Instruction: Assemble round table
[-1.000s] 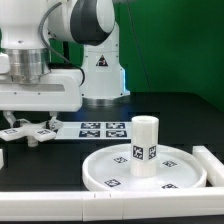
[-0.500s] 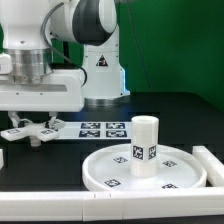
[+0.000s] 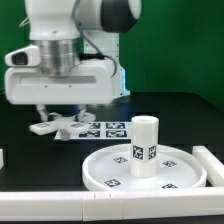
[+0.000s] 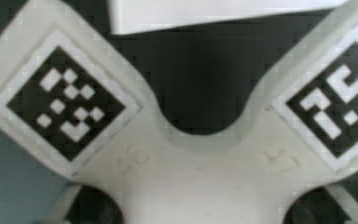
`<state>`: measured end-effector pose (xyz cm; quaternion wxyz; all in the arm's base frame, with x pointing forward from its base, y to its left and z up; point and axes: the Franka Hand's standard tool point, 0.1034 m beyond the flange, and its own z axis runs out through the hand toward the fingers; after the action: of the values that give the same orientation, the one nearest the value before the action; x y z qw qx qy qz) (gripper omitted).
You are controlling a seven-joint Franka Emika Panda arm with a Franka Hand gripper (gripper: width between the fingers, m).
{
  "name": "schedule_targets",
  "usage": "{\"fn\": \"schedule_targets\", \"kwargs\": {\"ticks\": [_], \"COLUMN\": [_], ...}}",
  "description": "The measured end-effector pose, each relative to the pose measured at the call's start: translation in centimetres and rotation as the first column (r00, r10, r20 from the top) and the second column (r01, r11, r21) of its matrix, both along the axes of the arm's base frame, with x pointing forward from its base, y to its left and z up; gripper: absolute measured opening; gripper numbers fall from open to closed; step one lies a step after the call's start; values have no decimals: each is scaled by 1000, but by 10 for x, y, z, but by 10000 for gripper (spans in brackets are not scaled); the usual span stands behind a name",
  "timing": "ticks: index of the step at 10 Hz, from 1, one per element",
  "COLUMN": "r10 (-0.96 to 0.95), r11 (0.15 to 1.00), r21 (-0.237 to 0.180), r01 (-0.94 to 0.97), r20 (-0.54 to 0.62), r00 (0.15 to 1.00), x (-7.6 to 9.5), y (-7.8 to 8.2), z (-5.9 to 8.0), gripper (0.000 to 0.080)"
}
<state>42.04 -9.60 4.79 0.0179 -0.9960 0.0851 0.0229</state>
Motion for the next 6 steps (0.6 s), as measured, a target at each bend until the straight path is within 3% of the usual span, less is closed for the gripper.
{"fn": "schedule_targets", "kwargs": {"ticks": [1,3,4,6], "r10": [-14,-42,-25,-17], "r11": [1000,998,999,999], "r21": [16,39,32,33], "r01": [15,42,25,17], "r20": [-5,-13,-2,0], "r00": [1000,999,1000,1000], "x": [9,31,44,42], "y": [28,65,74,73], "z": [13,35,44,41], "gripper": [443,443,443,443]}}
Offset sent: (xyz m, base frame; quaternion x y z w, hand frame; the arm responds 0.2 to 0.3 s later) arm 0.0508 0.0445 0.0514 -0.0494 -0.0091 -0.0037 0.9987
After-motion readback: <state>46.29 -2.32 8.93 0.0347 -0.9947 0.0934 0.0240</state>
